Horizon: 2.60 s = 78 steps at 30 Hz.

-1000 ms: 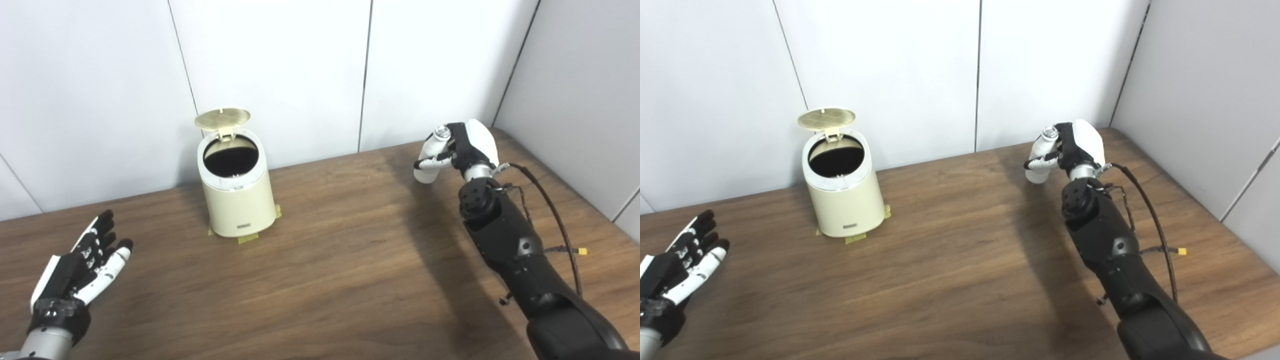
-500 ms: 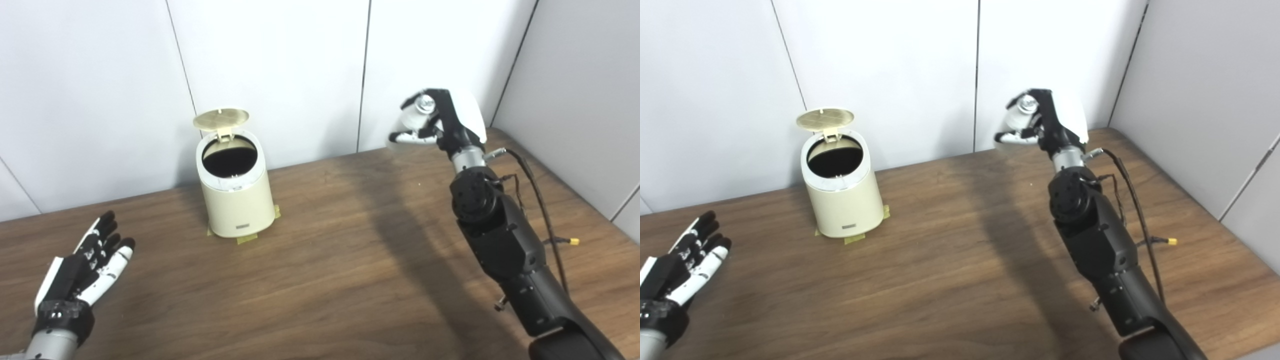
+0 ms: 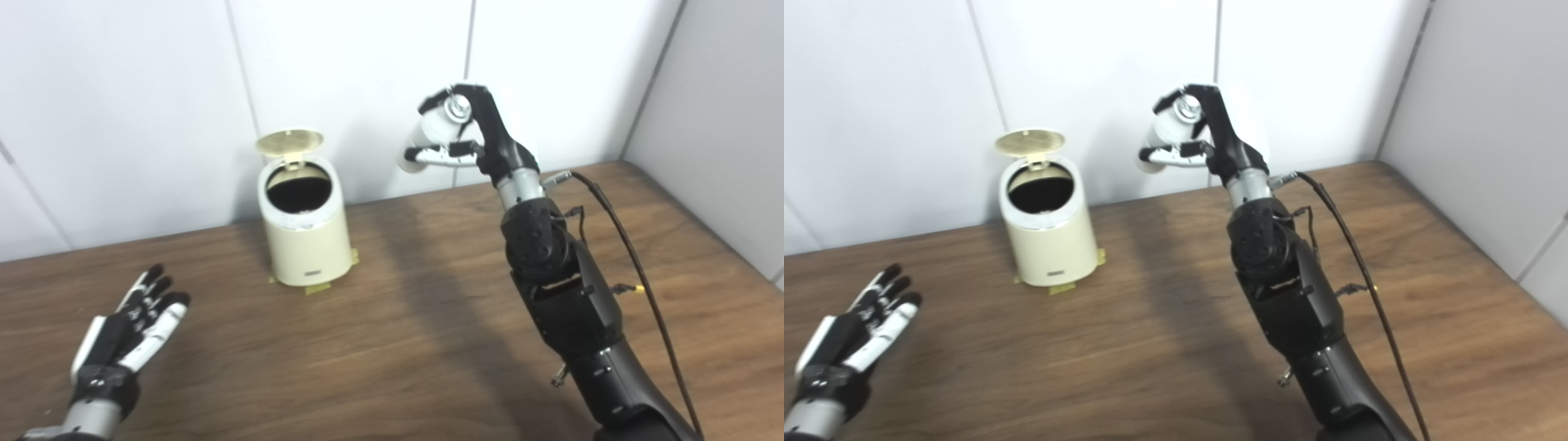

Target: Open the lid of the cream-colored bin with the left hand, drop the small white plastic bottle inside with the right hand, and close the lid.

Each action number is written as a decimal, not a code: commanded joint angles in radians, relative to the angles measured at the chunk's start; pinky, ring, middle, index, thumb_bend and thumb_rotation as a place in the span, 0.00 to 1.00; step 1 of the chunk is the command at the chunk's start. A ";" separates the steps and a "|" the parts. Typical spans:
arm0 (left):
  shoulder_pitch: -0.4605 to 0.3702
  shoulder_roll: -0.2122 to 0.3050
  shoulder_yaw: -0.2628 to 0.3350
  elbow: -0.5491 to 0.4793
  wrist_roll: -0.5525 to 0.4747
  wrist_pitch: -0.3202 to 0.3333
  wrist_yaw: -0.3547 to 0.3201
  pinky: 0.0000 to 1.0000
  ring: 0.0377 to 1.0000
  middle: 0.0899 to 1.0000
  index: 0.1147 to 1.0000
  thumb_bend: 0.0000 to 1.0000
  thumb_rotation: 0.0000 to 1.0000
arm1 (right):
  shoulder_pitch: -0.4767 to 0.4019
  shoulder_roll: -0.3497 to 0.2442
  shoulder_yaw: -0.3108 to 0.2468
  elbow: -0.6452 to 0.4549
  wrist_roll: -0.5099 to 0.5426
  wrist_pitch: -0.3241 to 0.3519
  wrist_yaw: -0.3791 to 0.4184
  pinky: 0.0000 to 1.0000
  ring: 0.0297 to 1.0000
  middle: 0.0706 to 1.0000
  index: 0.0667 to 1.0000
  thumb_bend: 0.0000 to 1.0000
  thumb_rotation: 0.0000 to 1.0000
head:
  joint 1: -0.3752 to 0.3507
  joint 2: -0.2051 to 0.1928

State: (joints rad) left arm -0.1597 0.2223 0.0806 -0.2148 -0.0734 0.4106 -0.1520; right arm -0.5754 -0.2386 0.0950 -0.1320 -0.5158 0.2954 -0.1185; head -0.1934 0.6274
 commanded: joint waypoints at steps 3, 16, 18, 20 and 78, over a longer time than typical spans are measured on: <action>-0.015 0.005 -0.013 -0.004 0.040 -0.054 0.022 0.90 0.91 0.93 0.99 0.58 0.46 | -0.066 0.035 0.014 -0.007 0.000 -0.070 -0.009 0.35 0.41 0.46 0.48 0.50 0.00 | 0.040 -0.003; 0.016 -0.024 -0.039 -0.022 0.094 -0.057 0.051 0.96 0.94 0.92 0.97 0.63 0.50 | -0.119 0.128 0.053 0.074 0.024 -0.171 -0.008 0.36 0.42 0.47 0.46 0.50 0.00 | 0.129 -0.014; 0.018 -0.032 -0.046 -0.025 0.103 -0.055 0.055 0.95 0.93 0.92 0.96 0.65 0.51 | -0.128 0.134 0.060 0.103 0.014 -0.190 -0.015 0.35 0.42 0.47 0.46 0.50 0.00 | 0.139 -0.016; 0.018 -0.037 -0.057 -0.026 0.121 -0.058 0.060 0.93 0.93 0.91 0.96 0.66 0.51 | -0.137 0.143 0.063 0.134 0.008 -0.204 -0.022 0.35 0.42 0.46 0.47 0.50 0.00 | 0.147 -0.017; 0.043 -0.099 -0.066 -0.025 0.157 -0.084 0.089 0.84 0.89 0.90 0.96 0.62 0.49 | -0.161 0.172 0.139 0.521 -0.142 -0.389 -0.218 0.63 0.67 0.65 0.46 0.52 0.12 | 0.155 -0.010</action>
State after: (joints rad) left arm -0.0965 0.1239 0.0210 -0.2152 0.0779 0.3636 -0.0732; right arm -0.7009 -0.0581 0.2385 0.4302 -0.6575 -0.0898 -0.3333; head -0.0383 0.6167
